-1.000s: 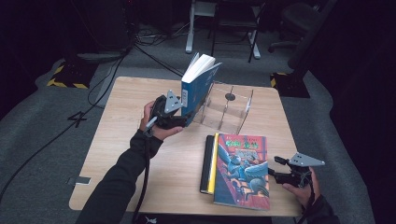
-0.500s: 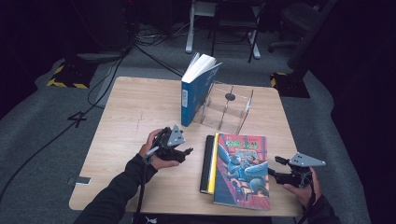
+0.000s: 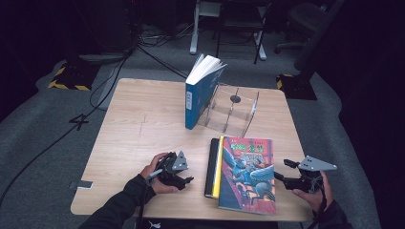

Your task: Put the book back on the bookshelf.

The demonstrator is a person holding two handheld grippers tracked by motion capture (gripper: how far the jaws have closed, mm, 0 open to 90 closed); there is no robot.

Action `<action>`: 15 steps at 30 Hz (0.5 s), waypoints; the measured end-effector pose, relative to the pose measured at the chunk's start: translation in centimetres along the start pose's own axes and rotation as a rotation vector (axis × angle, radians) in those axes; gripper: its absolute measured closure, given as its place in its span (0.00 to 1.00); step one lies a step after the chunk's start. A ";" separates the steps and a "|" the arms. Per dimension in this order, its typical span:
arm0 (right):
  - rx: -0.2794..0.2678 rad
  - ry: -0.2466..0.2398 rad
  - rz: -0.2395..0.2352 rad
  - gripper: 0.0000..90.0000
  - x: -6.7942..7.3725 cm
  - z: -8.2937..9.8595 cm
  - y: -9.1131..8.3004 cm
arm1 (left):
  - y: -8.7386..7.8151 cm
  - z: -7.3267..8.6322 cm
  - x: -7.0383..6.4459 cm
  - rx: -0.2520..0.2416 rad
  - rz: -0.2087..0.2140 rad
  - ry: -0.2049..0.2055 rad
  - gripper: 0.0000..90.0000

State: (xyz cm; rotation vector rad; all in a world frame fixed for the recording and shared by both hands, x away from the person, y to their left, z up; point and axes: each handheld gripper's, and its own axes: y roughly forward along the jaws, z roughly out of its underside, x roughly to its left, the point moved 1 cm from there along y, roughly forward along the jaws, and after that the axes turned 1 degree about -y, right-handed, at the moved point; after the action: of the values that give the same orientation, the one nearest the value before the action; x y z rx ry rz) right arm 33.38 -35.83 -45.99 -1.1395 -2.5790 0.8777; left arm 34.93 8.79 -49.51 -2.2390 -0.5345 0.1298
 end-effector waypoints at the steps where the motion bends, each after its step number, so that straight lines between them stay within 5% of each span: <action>1: -0.003 -0.001 -0.001 0.35 0.0 -0.1 -0.2 | 0.1 0.1 -0.2 0.007 0.006 0.002 0.28; 8: -0.038 0.002 -0.033 0.34 0.7 -1.4 -1.4 | 0.5 0.7 -0.9 0.007 0.048 -0.001 0.25; 15: -0.014 -0.010 -0.089 0.33 2.0 -2.2 -1.3 | 0.9 1.4 -0.6 -0.040 0.074 -0.075 0.21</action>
State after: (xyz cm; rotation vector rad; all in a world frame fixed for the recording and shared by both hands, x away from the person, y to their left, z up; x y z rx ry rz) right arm 32.07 -34.04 -43.58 -1.0178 -2.6256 0.8485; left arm 34.27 9.04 -51.16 -2.3012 -0.4985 0.2437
